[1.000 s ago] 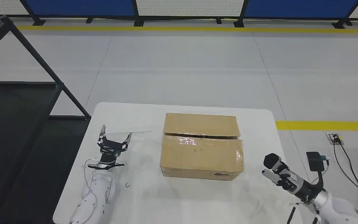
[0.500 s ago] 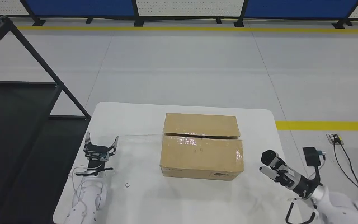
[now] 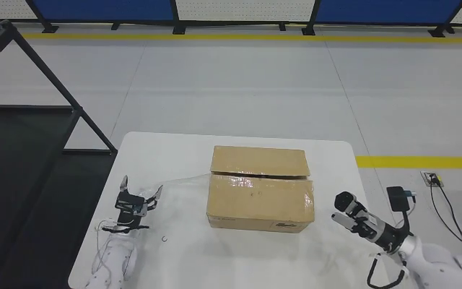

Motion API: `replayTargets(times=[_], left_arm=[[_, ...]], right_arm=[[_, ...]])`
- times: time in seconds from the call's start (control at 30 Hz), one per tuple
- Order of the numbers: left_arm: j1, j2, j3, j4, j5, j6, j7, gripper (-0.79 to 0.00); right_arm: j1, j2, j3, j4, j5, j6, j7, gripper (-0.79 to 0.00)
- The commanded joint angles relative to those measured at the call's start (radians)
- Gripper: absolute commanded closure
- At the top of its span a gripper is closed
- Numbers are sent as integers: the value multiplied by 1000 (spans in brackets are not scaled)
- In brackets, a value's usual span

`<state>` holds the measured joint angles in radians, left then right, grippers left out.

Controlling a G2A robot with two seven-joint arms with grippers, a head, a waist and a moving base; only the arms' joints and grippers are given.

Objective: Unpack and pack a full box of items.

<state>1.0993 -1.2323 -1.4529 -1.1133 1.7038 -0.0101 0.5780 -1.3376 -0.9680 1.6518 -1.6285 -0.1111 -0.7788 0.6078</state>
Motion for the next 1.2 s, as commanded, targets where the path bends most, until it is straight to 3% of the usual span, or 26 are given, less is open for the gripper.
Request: replayTargets(times=[0.0,0.17,0.37,0.57,0.67,0.73,1.0,1.17], left_arm=[[-4,4,19,-1,50,-55,-23,-785],[-23,1,58,-8,78,-95,-50,-785],[-6,-4,47,-49,-22,-96,2,-785],[93,6,-32,-192,-136,-110,63,-785],[151,8,-77,-272,-252,-154,56,-785],[190,14,-98,-314,-186,-107,14,-785],[190,14,-97,-316,-189,-107,11,-785],[189,2,-54,-355,-321,-163,-49,-785]], right_arm=[[0,1,-2,-3,0,2,-1,-785],[-5,2,-8,-11,-10,7,-4,-785],[-13,6,-11,-2,29,-23,16,-785],[22,16,-14,29,149,-31,81,-785],[22,16,3,13,84,26,42,-785],[22,16,3,13,84,26,42,-785],[22,15,2,12,89,30,36,-785],[62,16,-34,39,191,35,81,-785]])
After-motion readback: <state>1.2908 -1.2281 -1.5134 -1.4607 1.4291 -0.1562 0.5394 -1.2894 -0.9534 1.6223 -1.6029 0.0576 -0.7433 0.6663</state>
